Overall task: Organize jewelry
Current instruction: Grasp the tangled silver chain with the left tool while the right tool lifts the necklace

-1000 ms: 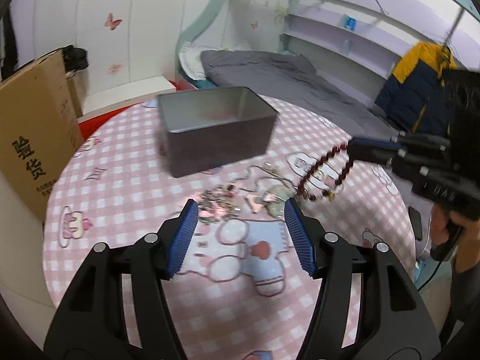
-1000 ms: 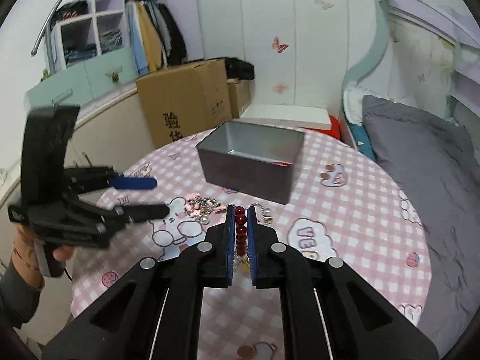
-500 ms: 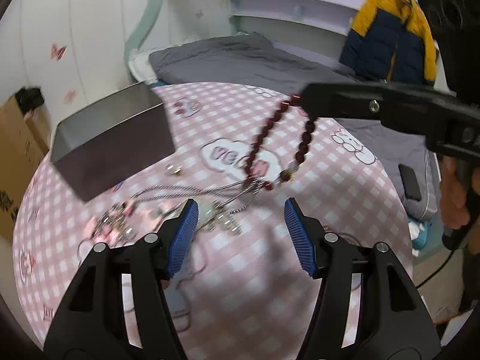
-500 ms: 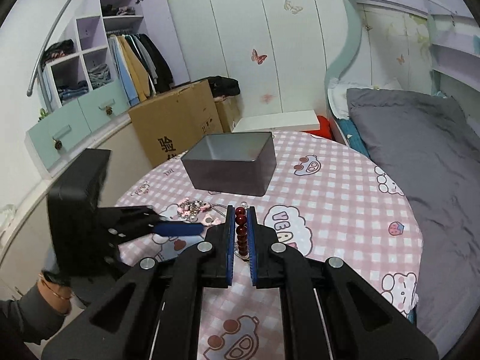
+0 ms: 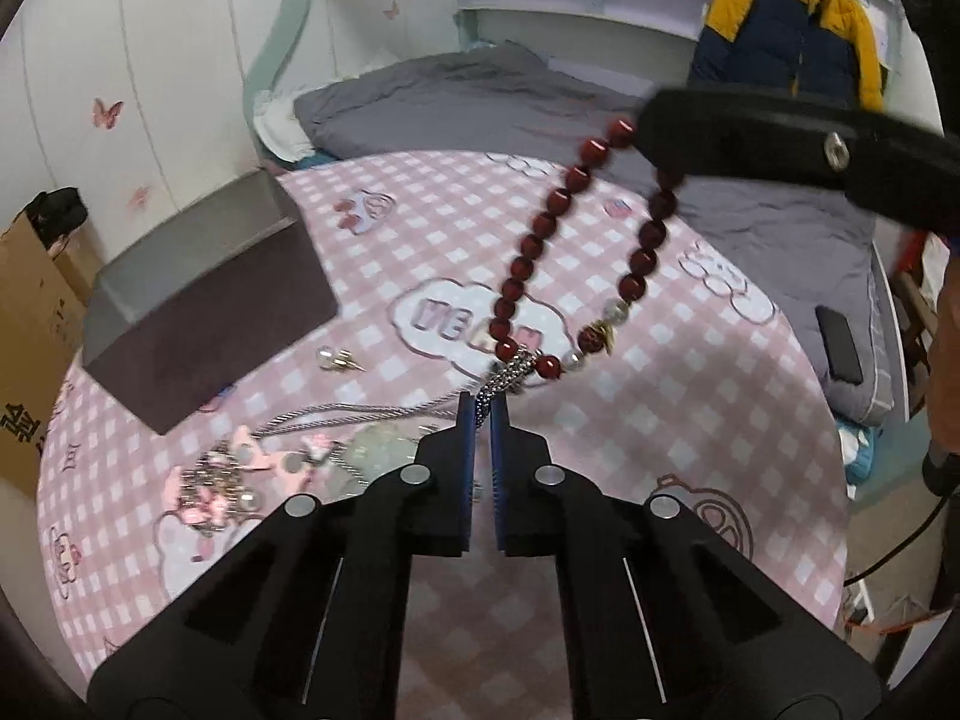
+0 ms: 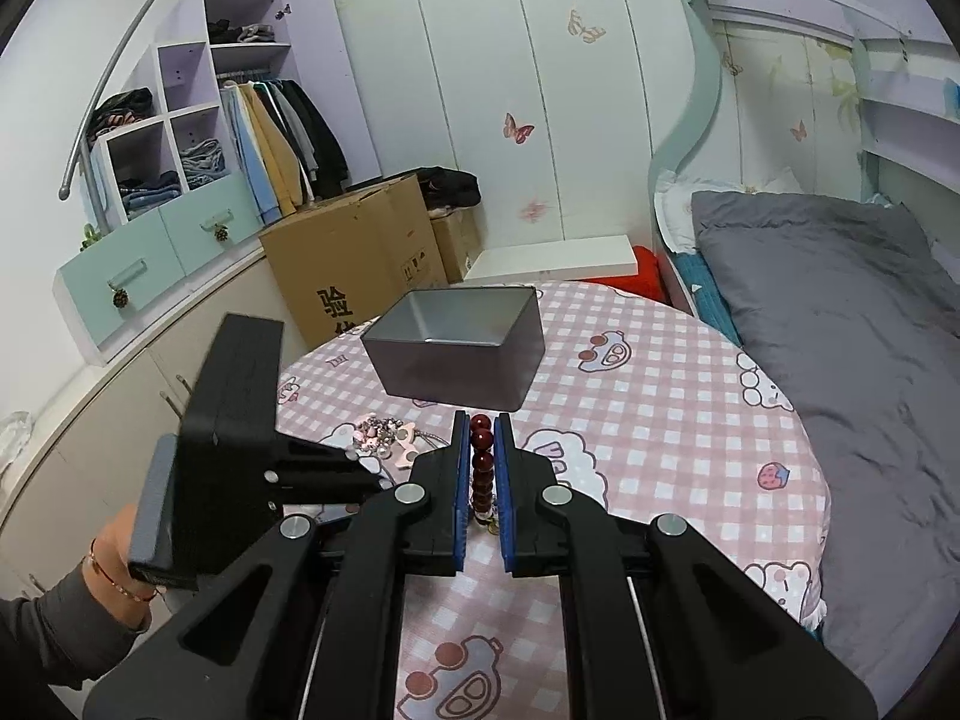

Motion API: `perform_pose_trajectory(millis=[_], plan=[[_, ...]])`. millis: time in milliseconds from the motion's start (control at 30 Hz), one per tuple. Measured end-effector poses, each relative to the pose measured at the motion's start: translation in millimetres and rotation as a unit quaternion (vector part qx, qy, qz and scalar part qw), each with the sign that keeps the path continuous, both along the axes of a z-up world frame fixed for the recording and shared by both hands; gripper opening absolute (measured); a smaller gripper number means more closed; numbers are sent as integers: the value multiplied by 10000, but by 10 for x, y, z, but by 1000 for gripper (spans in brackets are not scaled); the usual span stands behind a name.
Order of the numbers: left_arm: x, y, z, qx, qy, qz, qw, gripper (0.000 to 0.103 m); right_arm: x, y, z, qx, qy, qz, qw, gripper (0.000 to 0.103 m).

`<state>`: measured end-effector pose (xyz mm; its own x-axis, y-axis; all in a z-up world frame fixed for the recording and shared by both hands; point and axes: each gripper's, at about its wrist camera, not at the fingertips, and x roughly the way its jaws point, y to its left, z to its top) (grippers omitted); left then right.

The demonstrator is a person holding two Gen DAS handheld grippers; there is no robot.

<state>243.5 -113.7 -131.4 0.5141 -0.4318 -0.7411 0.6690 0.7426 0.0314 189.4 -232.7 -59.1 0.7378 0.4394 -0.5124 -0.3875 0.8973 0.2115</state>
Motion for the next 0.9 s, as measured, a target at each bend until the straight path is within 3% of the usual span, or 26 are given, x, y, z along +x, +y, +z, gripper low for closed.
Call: perform_pose_trajectory(millis=[200, 400, 900], plan=[[-6, 327, 370, -474, -277, 348, 9979, 5, -23, 96, 184, -74, -194, 71, 9998, 6], [-36, 731, 872, -1069, -617, 659, 9902, 5, 31, 285, 416, -228, -374, 138, 9989, 6], [-9, 1114, 1456, -1752, -923, 740, 9774, 5, 376, 875, 253, -556, 113, 415, 9975, 6]])
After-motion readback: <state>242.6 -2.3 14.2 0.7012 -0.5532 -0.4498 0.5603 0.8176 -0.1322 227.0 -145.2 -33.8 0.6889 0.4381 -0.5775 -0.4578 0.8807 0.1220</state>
